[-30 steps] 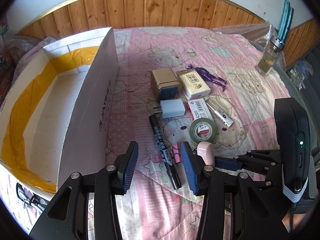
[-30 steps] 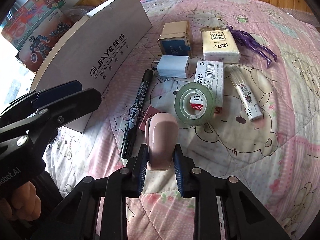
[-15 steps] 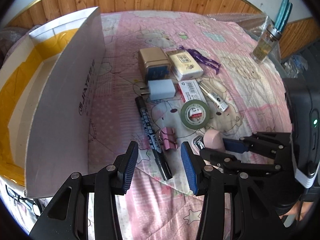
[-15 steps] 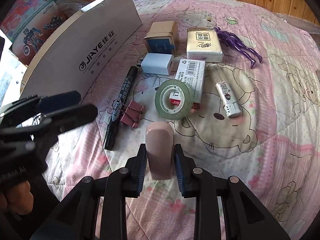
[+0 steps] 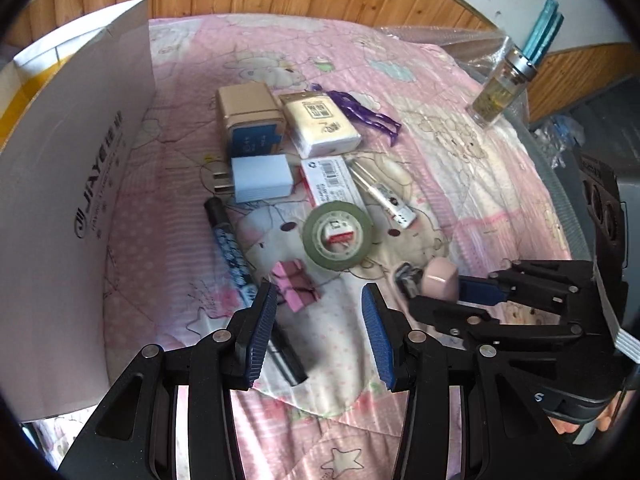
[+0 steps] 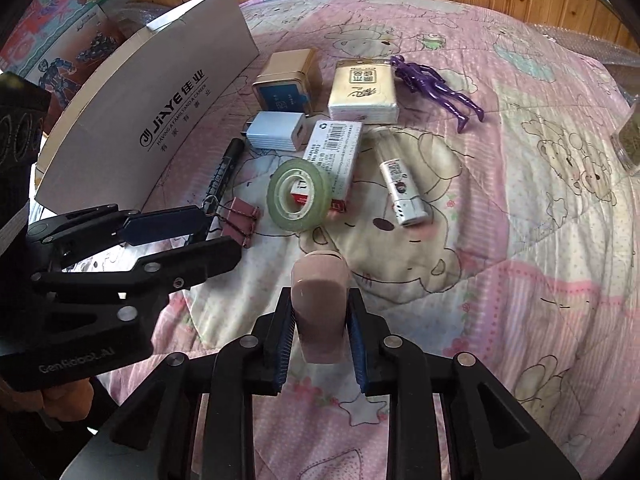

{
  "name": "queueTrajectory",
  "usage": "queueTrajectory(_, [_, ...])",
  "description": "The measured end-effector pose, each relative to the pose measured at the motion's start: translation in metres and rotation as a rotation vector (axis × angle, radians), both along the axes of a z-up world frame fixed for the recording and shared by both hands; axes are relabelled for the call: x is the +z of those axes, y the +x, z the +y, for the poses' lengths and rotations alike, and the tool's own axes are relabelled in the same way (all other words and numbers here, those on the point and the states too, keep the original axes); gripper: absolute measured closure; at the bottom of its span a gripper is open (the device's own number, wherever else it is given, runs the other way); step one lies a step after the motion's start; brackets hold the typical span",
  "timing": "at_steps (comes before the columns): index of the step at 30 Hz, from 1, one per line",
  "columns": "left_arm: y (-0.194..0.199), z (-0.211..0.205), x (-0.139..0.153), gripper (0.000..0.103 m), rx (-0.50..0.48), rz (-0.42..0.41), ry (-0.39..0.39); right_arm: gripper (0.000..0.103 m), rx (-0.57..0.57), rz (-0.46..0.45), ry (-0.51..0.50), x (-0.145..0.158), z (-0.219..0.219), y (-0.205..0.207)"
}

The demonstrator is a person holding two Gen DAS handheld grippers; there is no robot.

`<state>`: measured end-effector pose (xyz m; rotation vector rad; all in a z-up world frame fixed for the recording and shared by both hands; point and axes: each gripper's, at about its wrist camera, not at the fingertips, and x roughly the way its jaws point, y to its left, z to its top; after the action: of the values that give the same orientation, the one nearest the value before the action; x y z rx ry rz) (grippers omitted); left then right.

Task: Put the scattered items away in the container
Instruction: 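Grasp the pink binder clip with the left tool while the right tool holds the pink case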

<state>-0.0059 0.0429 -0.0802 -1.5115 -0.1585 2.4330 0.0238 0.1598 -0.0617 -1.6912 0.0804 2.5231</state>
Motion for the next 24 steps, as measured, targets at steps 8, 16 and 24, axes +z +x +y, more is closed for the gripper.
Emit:
queueTrajectory(8, [-0.001,0.019,-0.008,0.056,-0.131,-0.040,0.087,0.076,-0.009,-0.011,-0.012,-0.025,0.036,-0.023])
queueTrajectory(16, [-0.005,0.020,0.000,0.054,-0.133,0.100,-0.070,0.076,-0.024,-0.014,-0.036,-0.025,0.050,-0.023])
queueTrajectory(24, [-0.009,0.032,-0.002,0.050,-0.268,0.061,0.125,0.076,-0.025,-0.023,-0.040,-0.028,0.053,-0.027])
